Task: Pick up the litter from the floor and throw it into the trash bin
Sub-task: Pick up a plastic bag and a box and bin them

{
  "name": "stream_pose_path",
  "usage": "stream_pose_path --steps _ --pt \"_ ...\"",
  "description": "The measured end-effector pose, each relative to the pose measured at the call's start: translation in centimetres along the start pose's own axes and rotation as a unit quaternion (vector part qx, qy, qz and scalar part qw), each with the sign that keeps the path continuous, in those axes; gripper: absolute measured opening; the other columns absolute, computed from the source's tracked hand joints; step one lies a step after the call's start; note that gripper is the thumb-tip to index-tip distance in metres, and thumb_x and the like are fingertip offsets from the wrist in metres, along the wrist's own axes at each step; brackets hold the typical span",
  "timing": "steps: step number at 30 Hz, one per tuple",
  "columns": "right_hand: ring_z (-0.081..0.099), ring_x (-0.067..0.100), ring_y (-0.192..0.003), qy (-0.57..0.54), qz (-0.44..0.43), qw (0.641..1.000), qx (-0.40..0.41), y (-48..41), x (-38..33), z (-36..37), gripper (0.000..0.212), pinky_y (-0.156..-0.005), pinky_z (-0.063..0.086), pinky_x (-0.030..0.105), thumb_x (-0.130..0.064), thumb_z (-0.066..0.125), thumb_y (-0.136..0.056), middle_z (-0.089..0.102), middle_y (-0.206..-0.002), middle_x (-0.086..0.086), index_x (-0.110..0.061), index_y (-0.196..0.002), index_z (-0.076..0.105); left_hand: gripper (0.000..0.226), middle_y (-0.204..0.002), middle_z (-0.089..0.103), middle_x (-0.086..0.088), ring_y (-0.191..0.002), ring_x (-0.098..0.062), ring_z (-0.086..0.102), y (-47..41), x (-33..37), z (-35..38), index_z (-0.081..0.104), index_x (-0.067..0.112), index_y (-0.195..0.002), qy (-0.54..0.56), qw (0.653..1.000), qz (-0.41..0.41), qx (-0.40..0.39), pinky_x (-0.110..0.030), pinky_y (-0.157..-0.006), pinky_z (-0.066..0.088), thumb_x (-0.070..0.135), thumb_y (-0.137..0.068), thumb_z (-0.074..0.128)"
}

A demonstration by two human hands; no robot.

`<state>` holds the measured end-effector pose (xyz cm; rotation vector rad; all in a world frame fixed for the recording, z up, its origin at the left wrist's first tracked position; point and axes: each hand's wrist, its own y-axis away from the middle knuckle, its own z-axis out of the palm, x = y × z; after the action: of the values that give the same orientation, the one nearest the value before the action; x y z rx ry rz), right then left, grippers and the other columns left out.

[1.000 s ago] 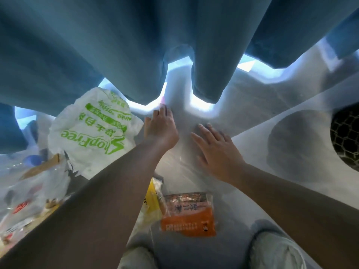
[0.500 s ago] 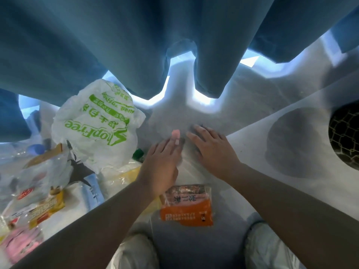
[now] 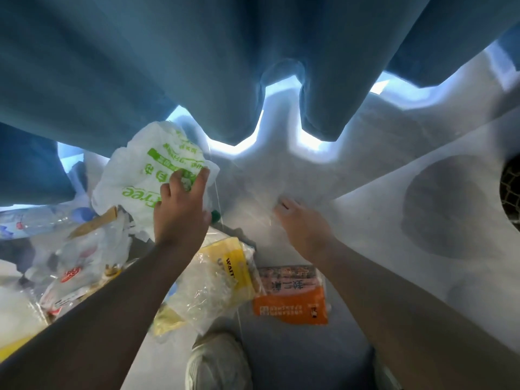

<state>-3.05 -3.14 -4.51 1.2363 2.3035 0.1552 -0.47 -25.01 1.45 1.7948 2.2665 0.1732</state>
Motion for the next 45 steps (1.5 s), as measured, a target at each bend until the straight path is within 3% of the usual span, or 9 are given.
stream_pose_path --steps 6,12,18,25,33,37,39,43,45 --pt "0.059 0.028 -0.081 -0.044 0.031 0.998 -0.019 0.4 0.4 -0.2 0.017 -0.067 0.049 0.037 0.003 0.054 -0.084 0.056 -0.096 0.006 -0.012 -0.092 0.055 0.055 -0.111 0.053 -0.023 -0.094 -0.038 0.054 -0.1 -1.4 -0.2 0.051 0.012 -0.127 0.056 0.998 0.025 0.031 -0.045 -0.060 0.054 -0.005 -0.077 0.065" --pt "0.052 0.019 -0.071 -0.112 0.084 0.990 0.013 3.4 0.9 -1.7 0.010 -0.069 0.053 0.037 -0.010 0.053 -0.092 0.053 -0.081 0.000 -0.015 -0.084 0.051 0.047 -0.106 0.056 -0.022 -0.091 -0.039 0.056 0.9 -2.3 -2.3 0.055 0.007 -0.122 0.023 0.995 0.078 0.056 -0.047 -0.061 0.056 -0.005 -0.078 0.064" --pt "0.054 0.016 -0.106 -0.072 0.004 0.992 -0.104 7.7 -0.4 -1.9 0.027 -0.088 0.052 0.033 -0.018 0.054 -0.096 0.055 -0.122 -0.001 -0.023 -0.123 0.052 0.048 -0.110 0.057 -0.021 -0.093 -0.039 0.056 1.9 -1.9 -4.5 0.053 0.008 -0.124 0.023 0.995 0.081 0.053 -0.049 -0.066 0.056 0.000 -0.078 0.064" --pt "0.023 0.032 -0.137 0.035 -0.027 0.976 -0.212 10.5 -1.8 0.4 0.061 -0.107 0.034 0.046 -0.032 0.065 -0.086 0.024 -0.147 0.008 -0.026 -0.140 0.038 0.047 -0.104 0.055 -0.020 -0.087 -0.038 0.055 3.3 -0.2 -4.3 0.054 0.007 -0.121 0.043 0.993 0.090 0.061 -0.045 -0.061 0.052 -0.002 -0.075 0.060" --pt "0.048 0.030 -0.115 -0.035 0.058 0.975 -0.211 8.3 -1.7 0.9 0.036 -0.092 0.044 0.038 -0.035 0.061 -0.089 0.040 -0.127 0.008 -0.026 -0.123 0.052 0.046 -0.105 0.058 -0.020 -0.091 -0.039 0.057 3.1 0.7 -4.8 0.055 0.008 -0.120 0.058 0.992 0.107 0.038 -0.046 -0.064 0.054 -0.002 -0.075 0.064" --pt "0.061 0.027 -0.093 -0.163 0.107 0.966 -0.171 8.8 -0.5 -0.3 0.010 -0.070 0.036 0.028 -0.024 0.057 -0.088 0.065 -0.097 0.008 -0.016 -0.092 0.063 0.044 -0.107 0.059 -0.020 -0.092 -0.040 0.058 3.2 0.6 -6.7 0.056 0.007 -0.120 0.051 0.992 0.109 0.031 -0.047 -0.067 0.054 -0.001 -0.077 0.064" --pt "0.061 0.028 -0.085 -0.209 0.136 0.958 -0.140 9.8 0.1 -2.2 0.016 -0.065 0.032 0.030 -0.025 0.058 -0.080 0.066 -0.086 0.011 -0.009 -0.082 0.063 0.045 -0.106 0.058 -0.021 -0.091 -0.040 0.058 3.8 0.9 -8.5 0.056 0.007 -0.121 0.043 0.994 0.104 0.012 -0.047 -0.067 0.053 -0.001 -0.077 0.063" --pt "0.063 0.024 -0.081 -0.262 0.178 0.943 -0.104 13.2 0.5 -7.5 0.015 -0.068 0.038 0.033 -0.016 0.064 -0.077 0.069 -0.083 0.008 -0.003 -0.085 0.068 0.047 -0.103 0.059 -0.021 -0.086 -0.040 0.059 5.4 1.9 -13.3 0.057 0.006 -0.120 0.006 0.989 0.144 -0.023 -0.047 -0.064 0.056 -0.001 -0.074 0.066" --pt "0.059 0.017 -0.077 -0.290 0.204 0.932 -0.078 14.9 0.6 -10.5 0.009 -0.062 0.034 0.022 -0.011 0.068 -0.078 0.065 -0.079 0.000 -0.006 -0.085 0.070 0.051 -0.104 0.059 -0.022 -0.086 -0.041 0.060 5.7 2.8 -16.0 0.057 0.006 -0.121 -0.004 0.987 0.159 -0.036 -0.047 -0.064 0.057 -0.002 -0.072 0.068"
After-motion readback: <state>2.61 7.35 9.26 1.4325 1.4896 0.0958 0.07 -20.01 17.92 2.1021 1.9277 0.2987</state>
